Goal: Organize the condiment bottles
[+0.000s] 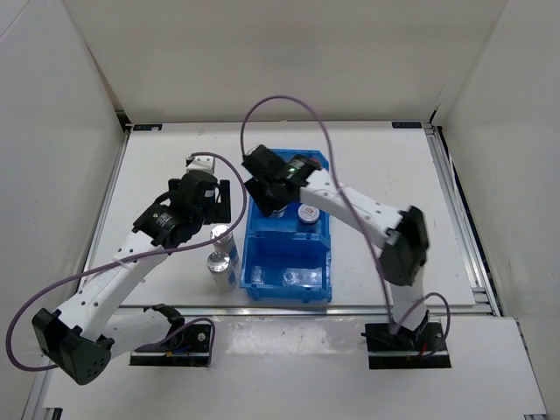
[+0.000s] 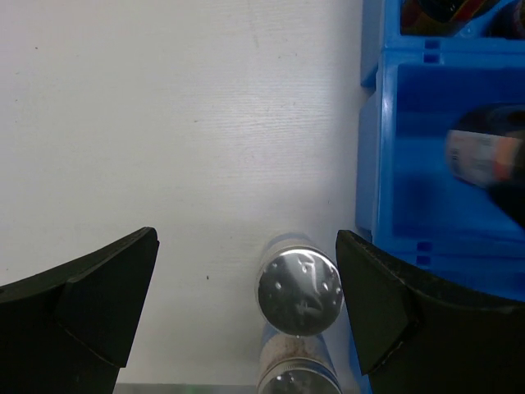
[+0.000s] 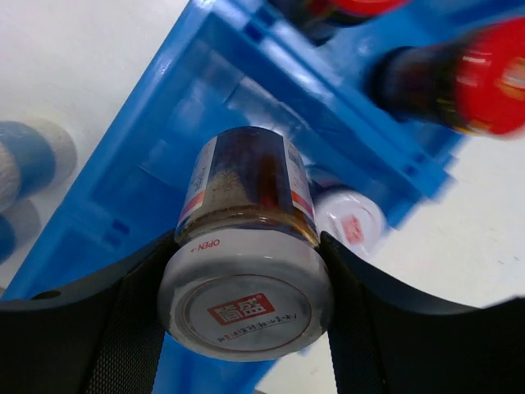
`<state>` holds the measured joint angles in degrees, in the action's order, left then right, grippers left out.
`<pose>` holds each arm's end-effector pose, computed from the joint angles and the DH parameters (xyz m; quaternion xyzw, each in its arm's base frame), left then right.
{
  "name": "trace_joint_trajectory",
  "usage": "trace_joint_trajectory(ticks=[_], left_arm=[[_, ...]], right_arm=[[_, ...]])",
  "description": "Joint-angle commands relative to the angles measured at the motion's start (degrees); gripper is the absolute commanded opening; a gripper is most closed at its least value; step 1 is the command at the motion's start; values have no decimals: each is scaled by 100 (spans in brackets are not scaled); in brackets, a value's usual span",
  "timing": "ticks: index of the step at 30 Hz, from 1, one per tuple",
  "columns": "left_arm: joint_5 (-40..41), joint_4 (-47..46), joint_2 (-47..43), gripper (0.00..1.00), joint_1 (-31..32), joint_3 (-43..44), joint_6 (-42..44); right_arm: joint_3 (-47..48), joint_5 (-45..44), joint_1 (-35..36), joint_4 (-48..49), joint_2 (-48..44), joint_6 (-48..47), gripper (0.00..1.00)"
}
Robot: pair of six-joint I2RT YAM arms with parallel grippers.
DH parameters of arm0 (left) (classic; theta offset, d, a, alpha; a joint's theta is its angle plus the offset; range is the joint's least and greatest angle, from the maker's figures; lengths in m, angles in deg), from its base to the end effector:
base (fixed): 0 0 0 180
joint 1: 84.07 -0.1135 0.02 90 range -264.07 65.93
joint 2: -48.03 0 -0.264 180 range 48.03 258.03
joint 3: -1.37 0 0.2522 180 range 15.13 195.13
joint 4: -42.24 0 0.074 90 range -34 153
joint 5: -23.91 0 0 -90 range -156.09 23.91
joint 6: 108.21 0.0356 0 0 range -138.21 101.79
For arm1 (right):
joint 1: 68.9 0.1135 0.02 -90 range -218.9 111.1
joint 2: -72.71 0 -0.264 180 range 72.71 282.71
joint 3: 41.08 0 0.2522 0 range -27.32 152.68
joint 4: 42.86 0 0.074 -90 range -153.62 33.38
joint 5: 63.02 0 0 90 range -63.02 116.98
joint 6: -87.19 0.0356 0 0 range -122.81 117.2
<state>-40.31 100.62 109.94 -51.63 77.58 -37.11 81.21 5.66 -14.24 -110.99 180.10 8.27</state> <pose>0.1908 -0.1029 0.3349 0.0194 0.9016 0.0204 0.4317 0.2458 0.3243 0.3444 -0.2920 0.8876 0.0208 0.3556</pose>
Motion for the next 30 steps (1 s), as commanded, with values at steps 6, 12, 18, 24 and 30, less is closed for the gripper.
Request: trace_joint_trajectory(ticks=[6, 12, 18, 24, 30], left_arm=[[1025, 802, -329, 100, 622, 12, -114], [1025, 1048, -530, 100, 825, -391, -421], [710, 689, -689, 100, 895, -656, -89], [296, 548, -689, 100, 895, -656, 123], [86, 311, -636, 100, 948, -656, 123]], right_arm=[[1002, 734, -174, -118, 1231, -88, 15], [1074, 787, -227, -118, 1460, -88, 62], [1126, 787, -227, -65, 1513, -35, 96], [1302, 692, -227, -240, 1513, 18, 99], [1496, 121, -227, -381, 917, 18, 99]])
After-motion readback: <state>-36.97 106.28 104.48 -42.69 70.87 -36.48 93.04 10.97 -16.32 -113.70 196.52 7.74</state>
